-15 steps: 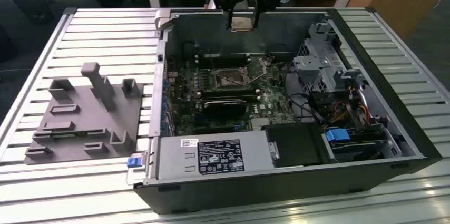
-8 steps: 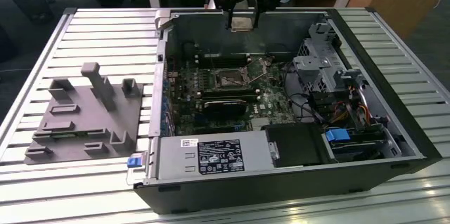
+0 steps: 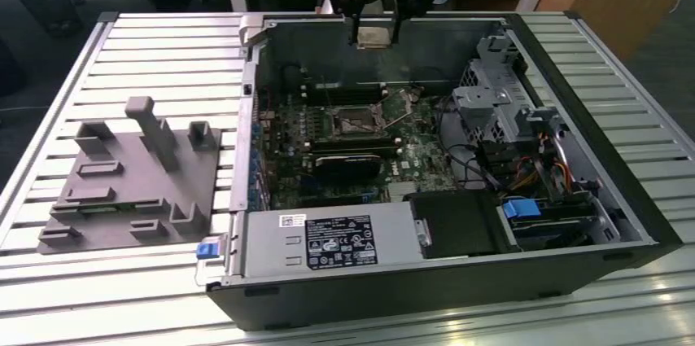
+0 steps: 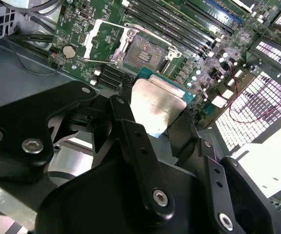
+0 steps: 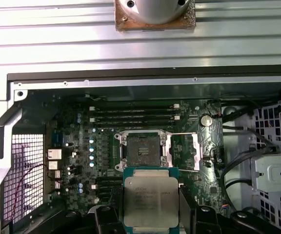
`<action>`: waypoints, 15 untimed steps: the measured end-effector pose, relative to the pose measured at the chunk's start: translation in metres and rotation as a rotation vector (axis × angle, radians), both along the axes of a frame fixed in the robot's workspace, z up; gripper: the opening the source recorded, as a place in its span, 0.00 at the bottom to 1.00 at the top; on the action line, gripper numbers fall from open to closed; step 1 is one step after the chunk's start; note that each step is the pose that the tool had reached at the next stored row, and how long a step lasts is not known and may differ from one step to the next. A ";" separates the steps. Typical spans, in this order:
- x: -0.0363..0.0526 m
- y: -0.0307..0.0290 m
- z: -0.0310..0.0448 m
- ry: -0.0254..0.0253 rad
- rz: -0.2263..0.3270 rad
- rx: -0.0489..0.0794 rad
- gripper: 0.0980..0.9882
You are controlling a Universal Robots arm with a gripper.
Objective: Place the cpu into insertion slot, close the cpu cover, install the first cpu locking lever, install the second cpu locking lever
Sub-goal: 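Place the cpu into insertion slot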
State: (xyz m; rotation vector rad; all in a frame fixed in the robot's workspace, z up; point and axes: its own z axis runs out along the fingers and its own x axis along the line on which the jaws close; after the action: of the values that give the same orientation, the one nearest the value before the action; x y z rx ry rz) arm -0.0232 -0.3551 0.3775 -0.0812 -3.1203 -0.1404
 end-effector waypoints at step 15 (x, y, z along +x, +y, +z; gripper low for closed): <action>0.0000 0.0000 0.0000 0.0000 -0.027 0.000 0.50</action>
State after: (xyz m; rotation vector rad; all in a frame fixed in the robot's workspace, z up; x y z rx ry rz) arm -0.0232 -0.3551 0.3774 -0.1234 -3.1202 -0.1409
